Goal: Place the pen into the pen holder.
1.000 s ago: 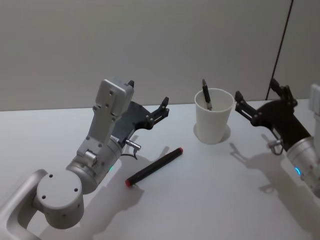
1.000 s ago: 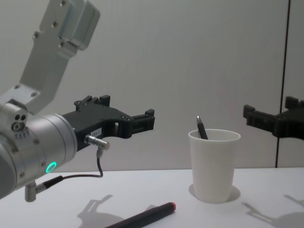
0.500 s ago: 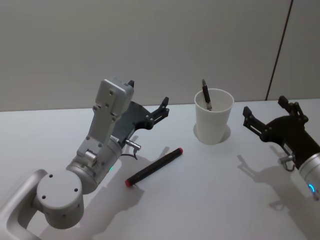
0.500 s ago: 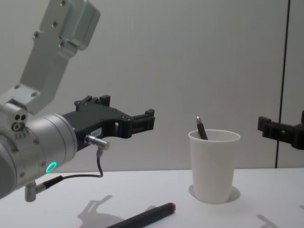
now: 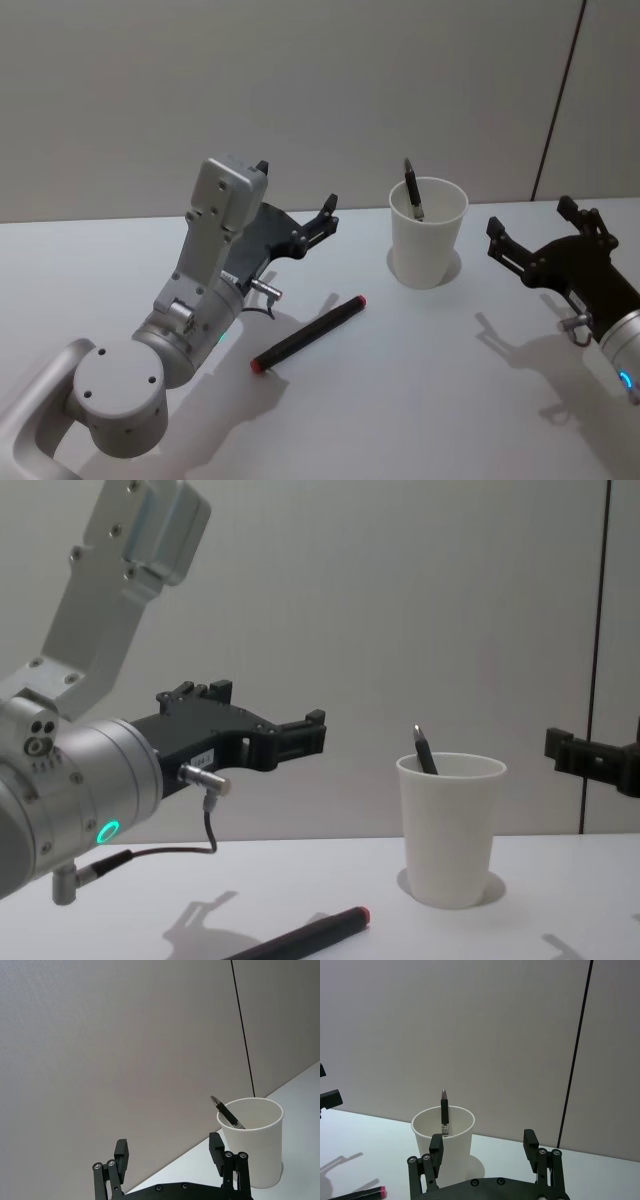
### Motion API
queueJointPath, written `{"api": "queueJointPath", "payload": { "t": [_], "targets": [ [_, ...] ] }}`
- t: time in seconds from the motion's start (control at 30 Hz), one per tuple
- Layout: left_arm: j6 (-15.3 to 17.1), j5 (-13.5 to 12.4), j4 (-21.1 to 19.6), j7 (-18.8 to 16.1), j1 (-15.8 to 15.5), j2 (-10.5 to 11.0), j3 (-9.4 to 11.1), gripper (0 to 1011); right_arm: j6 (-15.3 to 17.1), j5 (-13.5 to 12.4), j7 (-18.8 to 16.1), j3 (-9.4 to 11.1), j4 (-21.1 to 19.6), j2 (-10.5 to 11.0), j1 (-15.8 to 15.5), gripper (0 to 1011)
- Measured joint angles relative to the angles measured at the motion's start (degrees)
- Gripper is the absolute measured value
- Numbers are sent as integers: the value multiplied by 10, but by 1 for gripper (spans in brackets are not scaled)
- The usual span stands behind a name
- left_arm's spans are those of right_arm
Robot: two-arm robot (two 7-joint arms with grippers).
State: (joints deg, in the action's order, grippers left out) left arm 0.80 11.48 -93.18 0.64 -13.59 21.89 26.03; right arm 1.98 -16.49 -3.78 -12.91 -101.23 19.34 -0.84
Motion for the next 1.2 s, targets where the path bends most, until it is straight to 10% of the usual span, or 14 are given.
{"api": "queueJointPath", "payload": {
  "t": [1.2],
  "targets": [
    [24,89,-51,117,54,73,-26,1001,0,0,0,0,0,0,0,1001]
  ]
}}
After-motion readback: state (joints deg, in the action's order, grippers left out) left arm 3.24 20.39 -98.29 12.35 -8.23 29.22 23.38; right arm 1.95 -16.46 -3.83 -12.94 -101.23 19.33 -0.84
